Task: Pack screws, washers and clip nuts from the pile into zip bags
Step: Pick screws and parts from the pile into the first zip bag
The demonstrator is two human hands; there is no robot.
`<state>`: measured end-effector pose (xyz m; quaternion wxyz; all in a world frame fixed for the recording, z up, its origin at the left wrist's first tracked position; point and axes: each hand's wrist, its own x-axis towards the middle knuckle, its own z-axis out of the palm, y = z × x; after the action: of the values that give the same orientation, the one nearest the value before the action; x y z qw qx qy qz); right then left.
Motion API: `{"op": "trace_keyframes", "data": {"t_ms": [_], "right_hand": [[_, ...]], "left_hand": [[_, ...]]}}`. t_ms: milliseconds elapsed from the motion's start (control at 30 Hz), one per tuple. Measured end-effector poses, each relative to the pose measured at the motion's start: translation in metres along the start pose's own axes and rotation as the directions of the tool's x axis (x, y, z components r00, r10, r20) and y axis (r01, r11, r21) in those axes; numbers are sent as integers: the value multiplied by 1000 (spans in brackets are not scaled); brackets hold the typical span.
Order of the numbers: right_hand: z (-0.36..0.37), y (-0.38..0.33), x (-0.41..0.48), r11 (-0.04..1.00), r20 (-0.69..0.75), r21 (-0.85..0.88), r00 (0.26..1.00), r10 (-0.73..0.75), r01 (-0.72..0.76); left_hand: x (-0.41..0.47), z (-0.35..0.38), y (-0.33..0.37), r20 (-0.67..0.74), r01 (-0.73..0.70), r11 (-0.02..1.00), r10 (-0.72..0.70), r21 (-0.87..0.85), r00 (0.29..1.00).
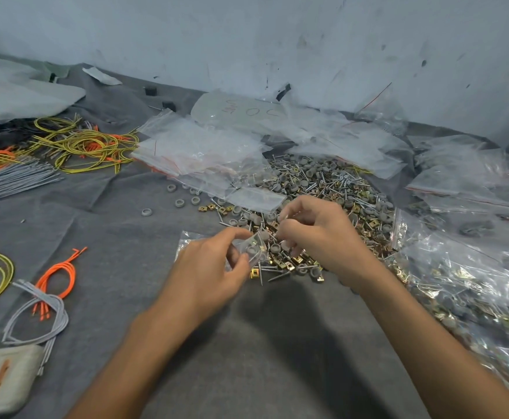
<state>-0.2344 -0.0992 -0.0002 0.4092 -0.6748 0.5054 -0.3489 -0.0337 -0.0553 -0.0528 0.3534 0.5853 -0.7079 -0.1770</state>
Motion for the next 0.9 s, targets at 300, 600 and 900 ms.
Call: {"op": "trace_keyframes", "data": {"t_ms": [300,600,900], "right_hand": [[38,13,4,938,168,-339,986,-21,78],[-41,17,25,839,-10,-543,1000,-29,19],[-25,38,47,589,255,-784,967,16,197]], "left_hand": [[-1,0,-1,-14,25,999,-25,-43,1000],[-2,-2,0,4,6,1000,-5,-28,1000],[-1,1,-3,12,-2,999,3,-48,1000]]}}
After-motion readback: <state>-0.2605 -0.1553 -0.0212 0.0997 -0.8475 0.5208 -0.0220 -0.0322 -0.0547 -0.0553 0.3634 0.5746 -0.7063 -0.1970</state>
